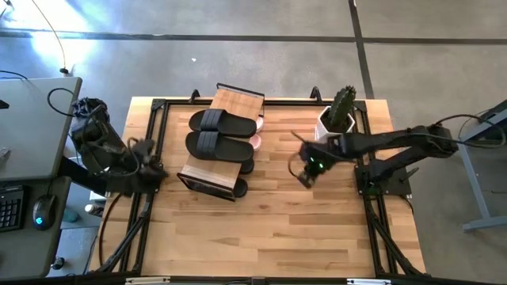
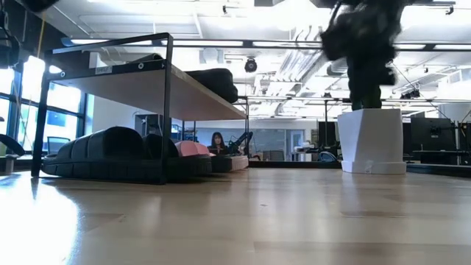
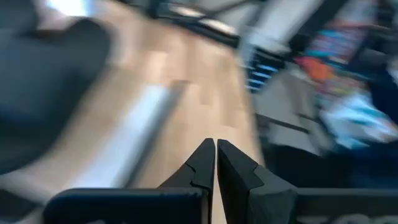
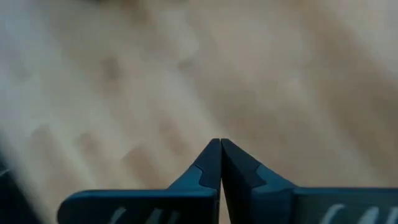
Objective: Pick and place slides into the shelf
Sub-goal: Adjust the slides under the shelf and on the shelf
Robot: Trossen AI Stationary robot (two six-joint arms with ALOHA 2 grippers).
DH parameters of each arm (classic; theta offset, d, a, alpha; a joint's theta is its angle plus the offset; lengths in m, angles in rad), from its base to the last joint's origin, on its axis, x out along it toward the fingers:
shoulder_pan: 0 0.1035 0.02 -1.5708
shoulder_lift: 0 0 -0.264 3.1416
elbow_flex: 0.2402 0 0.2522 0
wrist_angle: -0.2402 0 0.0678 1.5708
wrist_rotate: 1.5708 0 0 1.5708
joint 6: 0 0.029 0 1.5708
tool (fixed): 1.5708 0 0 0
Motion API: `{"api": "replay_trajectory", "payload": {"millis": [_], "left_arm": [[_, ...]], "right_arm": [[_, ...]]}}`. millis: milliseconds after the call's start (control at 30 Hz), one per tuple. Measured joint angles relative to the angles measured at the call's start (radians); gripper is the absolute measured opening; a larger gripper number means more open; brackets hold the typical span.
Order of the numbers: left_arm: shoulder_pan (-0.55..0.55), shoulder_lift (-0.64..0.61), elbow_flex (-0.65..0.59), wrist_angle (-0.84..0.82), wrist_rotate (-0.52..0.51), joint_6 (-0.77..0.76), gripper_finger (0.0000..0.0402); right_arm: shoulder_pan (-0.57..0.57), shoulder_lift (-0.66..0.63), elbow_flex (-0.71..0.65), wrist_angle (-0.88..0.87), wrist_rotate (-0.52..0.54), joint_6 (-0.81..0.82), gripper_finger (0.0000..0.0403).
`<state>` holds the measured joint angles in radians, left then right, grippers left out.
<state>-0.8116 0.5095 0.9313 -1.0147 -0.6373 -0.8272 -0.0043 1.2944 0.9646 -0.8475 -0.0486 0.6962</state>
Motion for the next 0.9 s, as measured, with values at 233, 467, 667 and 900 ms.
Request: {"api": "replay_trajectory", "payload": {"millis": [233,467,667,900], "left_arm": [[0.0,0.0,-0.151,0.425,0.238,0.274,0.0007],[0.001,0.001,-0.254,0.511,0.079,0.345,0.0007],[0.001,0.002,-0.28,0.493,-0.048,0.352,0.0007],[0.001,0.026,-0.281,0.408,-0.236,0.349,0.0007]], "right_arm": [[0.304,-0.054,0.0,0.243,-0.057,0.119,0.0],[0.421,0.007,0.0,0.777,0.006,-0.238,0.0],[0.237,0.075,0.0,0.847,0.099,-0.404,0.0],[-0.14,0.081,0.01,0.894,0.139,-0.491,0.0]]}}
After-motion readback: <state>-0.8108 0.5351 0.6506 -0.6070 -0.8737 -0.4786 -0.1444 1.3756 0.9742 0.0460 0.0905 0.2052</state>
